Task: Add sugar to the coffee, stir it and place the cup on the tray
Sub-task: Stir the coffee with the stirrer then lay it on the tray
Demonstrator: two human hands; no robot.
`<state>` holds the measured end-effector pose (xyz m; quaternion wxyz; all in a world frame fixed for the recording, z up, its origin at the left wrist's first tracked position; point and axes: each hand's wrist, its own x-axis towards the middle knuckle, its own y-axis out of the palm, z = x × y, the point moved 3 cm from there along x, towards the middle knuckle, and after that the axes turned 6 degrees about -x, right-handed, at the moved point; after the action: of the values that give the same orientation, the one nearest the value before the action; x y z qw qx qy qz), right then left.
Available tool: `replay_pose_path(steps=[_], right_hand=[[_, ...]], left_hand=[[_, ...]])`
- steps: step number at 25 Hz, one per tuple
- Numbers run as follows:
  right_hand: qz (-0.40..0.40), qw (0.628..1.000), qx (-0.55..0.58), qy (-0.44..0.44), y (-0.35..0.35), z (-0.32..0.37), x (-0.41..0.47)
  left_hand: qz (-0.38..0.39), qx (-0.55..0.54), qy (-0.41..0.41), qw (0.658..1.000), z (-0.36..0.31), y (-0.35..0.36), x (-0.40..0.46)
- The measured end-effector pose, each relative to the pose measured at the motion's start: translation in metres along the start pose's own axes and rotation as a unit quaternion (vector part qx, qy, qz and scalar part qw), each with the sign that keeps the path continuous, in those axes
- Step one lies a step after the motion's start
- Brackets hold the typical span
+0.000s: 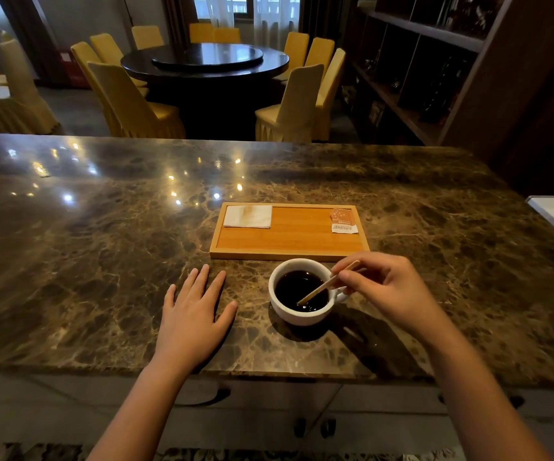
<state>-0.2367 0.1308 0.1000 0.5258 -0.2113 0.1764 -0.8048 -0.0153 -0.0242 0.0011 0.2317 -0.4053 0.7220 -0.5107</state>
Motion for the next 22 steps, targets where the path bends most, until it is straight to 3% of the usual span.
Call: replay_pose_path(steps=[2, 5, 10, 19, 22], right_hand=[[-0.047, 0.999, 0.021, -0.006, 0.011, -0.003, -0.004], [-0.105, 0.991, -0.052, -0.067, 0.02, -0.003, -0.007], [-0.107, 0.979, -0.145, -0.1, 0.017, -0.001, -0.012], [-0.091, 0.992, 0.065, -0.054, 0.035, -0.009, -0.014], [-0.125, 0.988, 0.01, -0.092, 0.038, -0.009, -0.014]], left_hand=[[-0.003, -0.001, 0.003, 1.0, 0.0, 0.0, 0.0], [-0.005, -0.005, 0.004, 1.0, 0.001, 0.0, 0.0], [-0.001, 0.001, 0.002, 1.0, 0.001, 0.002, 0.001], [-0.004, -0.003, 0.003, 1.0, 0.0, 0.0, 0.0], [0.0, 0.001, 0.001, 1.0, 0.0, 0.001, 0.0]])
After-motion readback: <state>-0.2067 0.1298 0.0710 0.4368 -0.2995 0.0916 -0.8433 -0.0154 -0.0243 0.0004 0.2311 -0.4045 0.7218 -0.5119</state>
